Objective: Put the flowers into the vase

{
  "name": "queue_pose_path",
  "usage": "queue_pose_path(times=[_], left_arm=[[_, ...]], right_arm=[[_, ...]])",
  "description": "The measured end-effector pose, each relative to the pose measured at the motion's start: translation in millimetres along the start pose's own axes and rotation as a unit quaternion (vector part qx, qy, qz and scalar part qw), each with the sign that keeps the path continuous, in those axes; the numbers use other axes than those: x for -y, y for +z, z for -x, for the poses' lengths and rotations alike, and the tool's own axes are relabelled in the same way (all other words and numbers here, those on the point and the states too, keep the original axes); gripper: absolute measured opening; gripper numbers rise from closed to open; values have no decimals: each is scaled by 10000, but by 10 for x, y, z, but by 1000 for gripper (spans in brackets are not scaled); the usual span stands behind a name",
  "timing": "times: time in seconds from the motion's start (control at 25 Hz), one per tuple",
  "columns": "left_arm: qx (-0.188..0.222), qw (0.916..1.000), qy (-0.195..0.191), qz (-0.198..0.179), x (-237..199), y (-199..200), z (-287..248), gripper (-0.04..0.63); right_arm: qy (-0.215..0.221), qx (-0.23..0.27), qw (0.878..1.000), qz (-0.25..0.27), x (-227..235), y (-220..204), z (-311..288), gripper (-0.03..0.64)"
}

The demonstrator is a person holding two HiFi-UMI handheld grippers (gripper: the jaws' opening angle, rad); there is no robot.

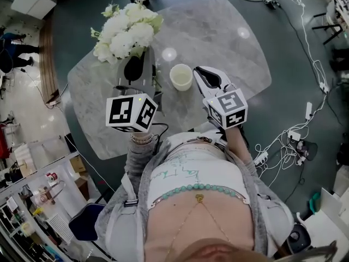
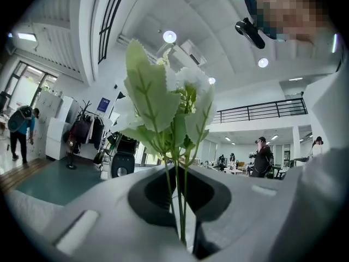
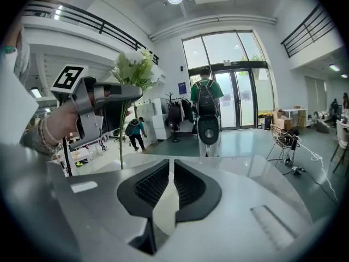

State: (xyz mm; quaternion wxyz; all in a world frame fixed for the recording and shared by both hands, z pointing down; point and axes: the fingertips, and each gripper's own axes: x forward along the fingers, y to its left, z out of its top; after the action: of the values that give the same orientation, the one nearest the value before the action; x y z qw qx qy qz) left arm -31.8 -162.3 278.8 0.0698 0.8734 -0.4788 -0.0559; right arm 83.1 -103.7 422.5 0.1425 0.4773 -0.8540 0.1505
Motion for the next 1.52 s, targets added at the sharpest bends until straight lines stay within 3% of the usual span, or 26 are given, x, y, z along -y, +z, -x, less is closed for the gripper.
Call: queue_pose_path(times=[0.24, 0.6, 0.96, 1.16, 1.52], left_arm=[[54, 9997, -241, 9, 172, 28, -166, 17], [137, 9984, -507, 232, 384, 53, -530, 17], [90, 9982, -477, 348, 436, -368, -629, 17], [-93, 9982, -515, 309, 469, -576, -659, 17], [-604, 9967, -525, -95, 424, -885, -645, 25]], right_arm=[[92, -325, 9994, -36, 13, -196, -119, 114], [30, -652, 9978, 106, 213, -303, -259, 115], [80, -700, 9975, -25, 296, -507, -251, 97], [88, -712, 9974, -25, 307, -493, -221, 94], [77, -759, 9971, 13, 219, -376, -267, 94]])
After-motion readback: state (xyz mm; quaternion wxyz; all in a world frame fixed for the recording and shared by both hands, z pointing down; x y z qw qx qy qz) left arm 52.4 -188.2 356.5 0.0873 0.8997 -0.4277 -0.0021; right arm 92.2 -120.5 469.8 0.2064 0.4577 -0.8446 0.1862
